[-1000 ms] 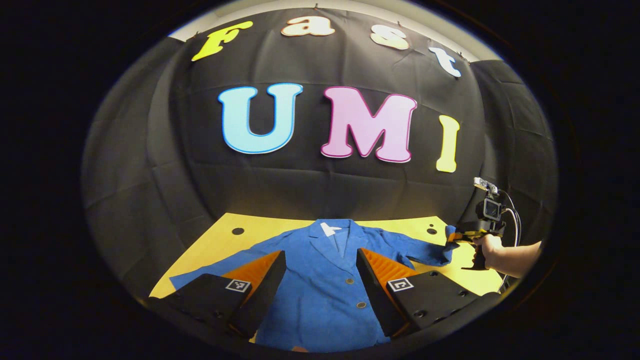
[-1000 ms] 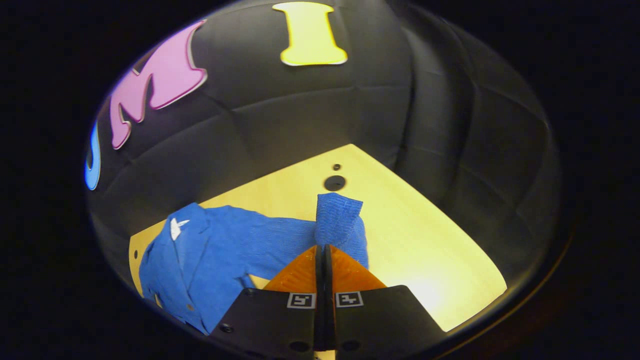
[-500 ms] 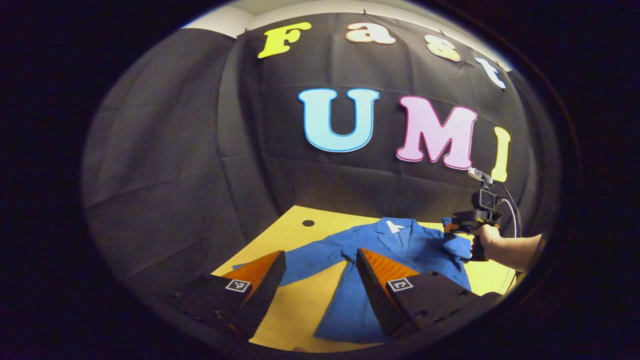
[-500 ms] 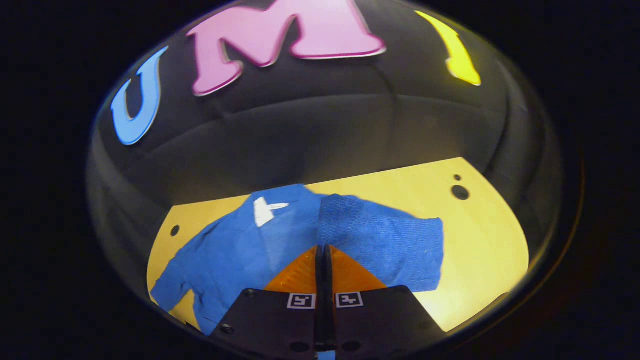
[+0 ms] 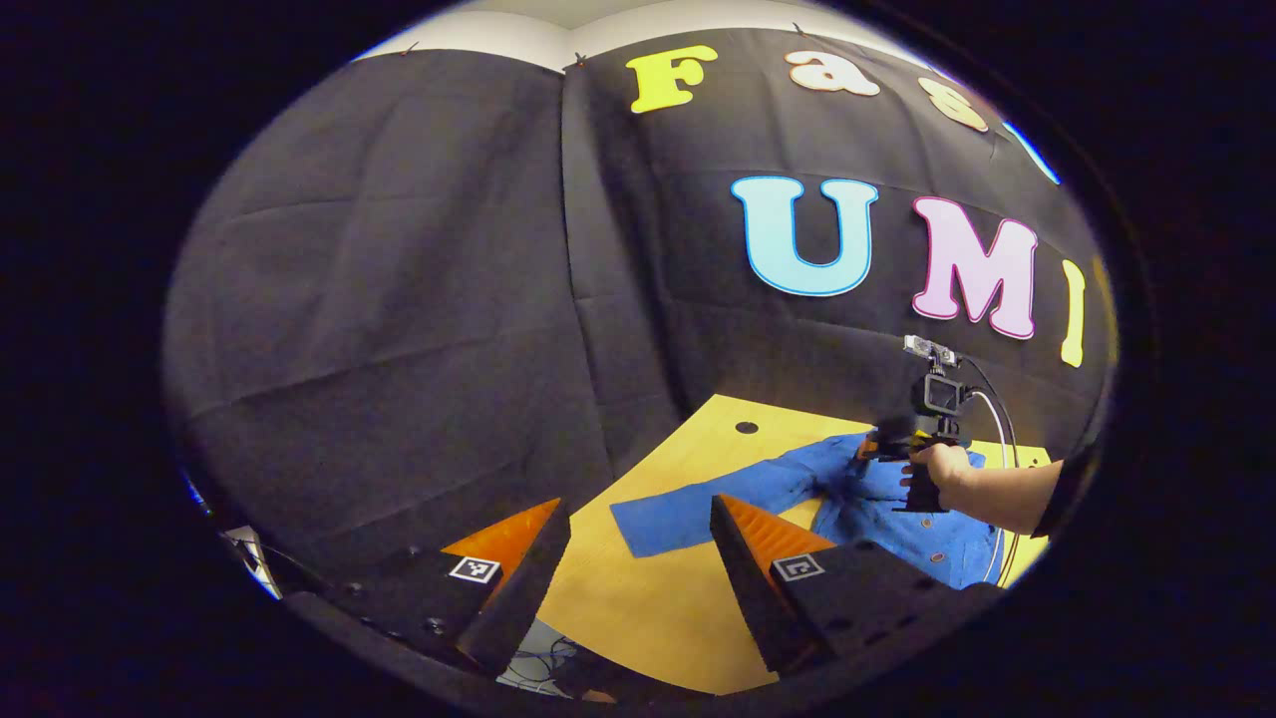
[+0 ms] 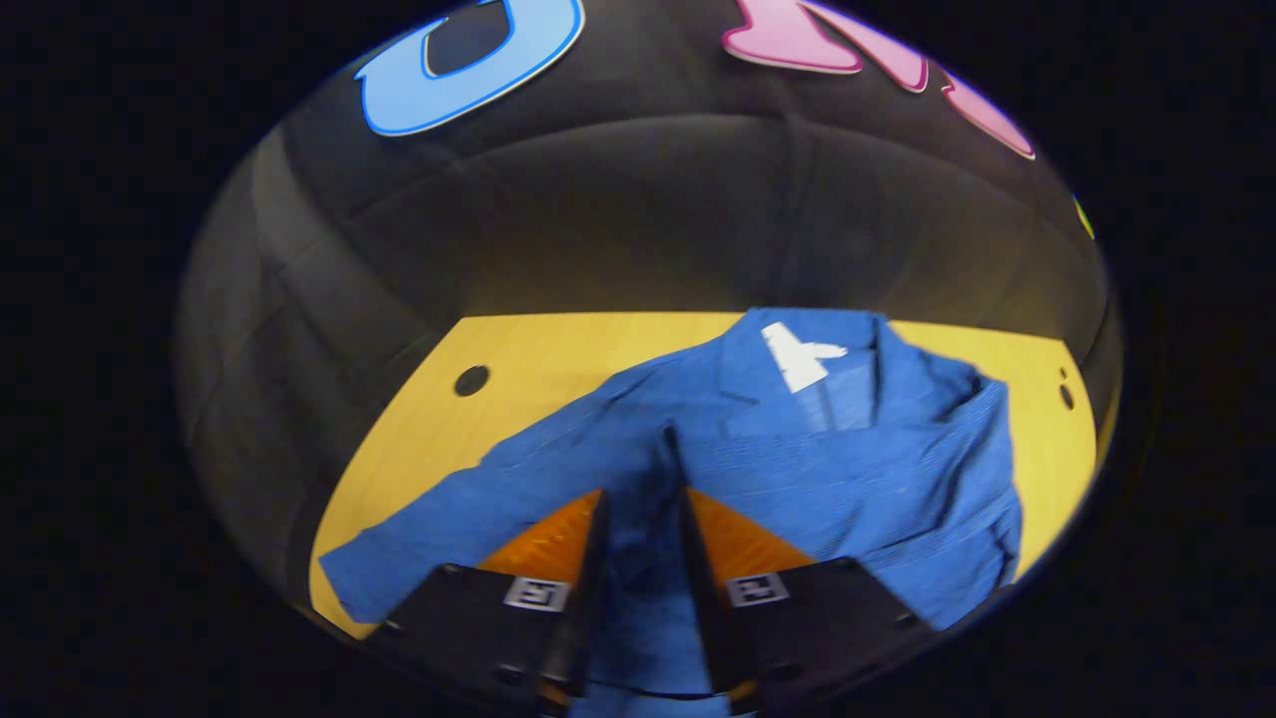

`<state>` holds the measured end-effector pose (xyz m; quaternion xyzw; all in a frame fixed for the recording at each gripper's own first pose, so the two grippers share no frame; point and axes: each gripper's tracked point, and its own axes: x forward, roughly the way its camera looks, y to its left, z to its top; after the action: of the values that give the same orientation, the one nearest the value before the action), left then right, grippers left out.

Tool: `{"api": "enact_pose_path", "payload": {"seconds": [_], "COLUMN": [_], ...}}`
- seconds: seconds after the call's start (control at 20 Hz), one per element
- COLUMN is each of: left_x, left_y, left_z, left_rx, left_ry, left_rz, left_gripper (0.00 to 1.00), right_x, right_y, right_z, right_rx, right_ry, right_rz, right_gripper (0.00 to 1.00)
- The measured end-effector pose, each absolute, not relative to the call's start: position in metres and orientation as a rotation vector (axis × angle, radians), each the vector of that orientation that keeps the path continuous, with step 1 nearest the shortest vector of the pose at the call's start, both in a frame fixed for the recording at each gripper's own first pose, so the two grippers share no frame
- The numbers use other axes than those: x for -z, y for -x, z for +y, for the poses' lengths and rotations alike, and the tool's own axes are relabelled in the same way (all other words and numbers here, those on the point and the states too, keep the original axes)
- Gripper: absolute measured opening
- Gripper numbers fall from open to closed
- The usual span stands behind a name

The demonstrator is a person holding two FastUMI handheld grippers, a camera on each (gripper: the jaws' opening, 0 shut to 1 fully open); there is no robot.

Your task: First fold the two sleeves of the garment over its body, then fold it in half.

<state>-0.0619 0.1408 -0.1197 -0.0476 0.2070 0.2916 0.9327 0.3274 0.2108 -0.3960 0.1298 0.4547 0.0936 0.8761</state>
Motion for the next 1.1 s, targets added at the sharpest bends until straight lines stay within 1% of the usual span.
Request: {"api": "enact_pose_path", "payload": {"seconds": [0.1, 0.15, 0.3, 0.45, 0.6, 0.65, 0.75, 0.9, 1.1], "left_x": [0.129, 0.133, 0.155, 0.183, 0.231, 0.248, 0.279, 0.327, 0.358], "left_y": [0.066, 0.065, 0.049, 0.019, 0.003, -0.007, -0.028, -0.037, -0.055], "left_z": [0.143, 0.145, 0.150, 0.166, 0.185, 0.192, 0.206, 0.223, 0.231], "left_rx": [-0.605, -0.604, -0.582, -0.566, -0.560, -0.570, -0.593, -0.610, -0.605], "left_ry": [0.112, 0.120, 0.156, 0.194, 0.247, 0.262, 0.320, 0.405, 0.465], "left_rz": [0.434, 0.437, 0.448, 0.469, 0.596, 0.621, 0.663, 0.744, 0.817], "left_gripper": [0.82, 0.83, 0.82, 0.82, 0.81, 0.84, 0.84, 0.84, 0.84], "right_x": [0.392, 0.387, 0.367, 0.342, 0.318, 0.309, 0.293, 0.271, 0.240], "right_y": [-0.321, -0.319, -0.309, -0.285, -0.250, -0.237, -0.207, -0.166, -0.116], "right_z": [0.219, 0.218, 0.211, 0.192, 0.158, 0.141, 0.113, 0.077, 0.022], "right_rx": [-0.207, -0.214, -0.238, -0.254, -0.267, -0.266, -0.256, -0.220, -0.130], "right_ry": [-0.221, -0.185, -0.127, -0.126, -0.112, -0.088, -0.066, -0.114, -0.153], "right_rz": [0.928, 0.907, 0.844, 0.819, 0.800, 0.785, 0.780, 0.788, 0.792], "right_gripper": [0.96, 0.98, 0.98, 0.98, 0.98, 0.98, 0.98, 0.98, 0.97]}}
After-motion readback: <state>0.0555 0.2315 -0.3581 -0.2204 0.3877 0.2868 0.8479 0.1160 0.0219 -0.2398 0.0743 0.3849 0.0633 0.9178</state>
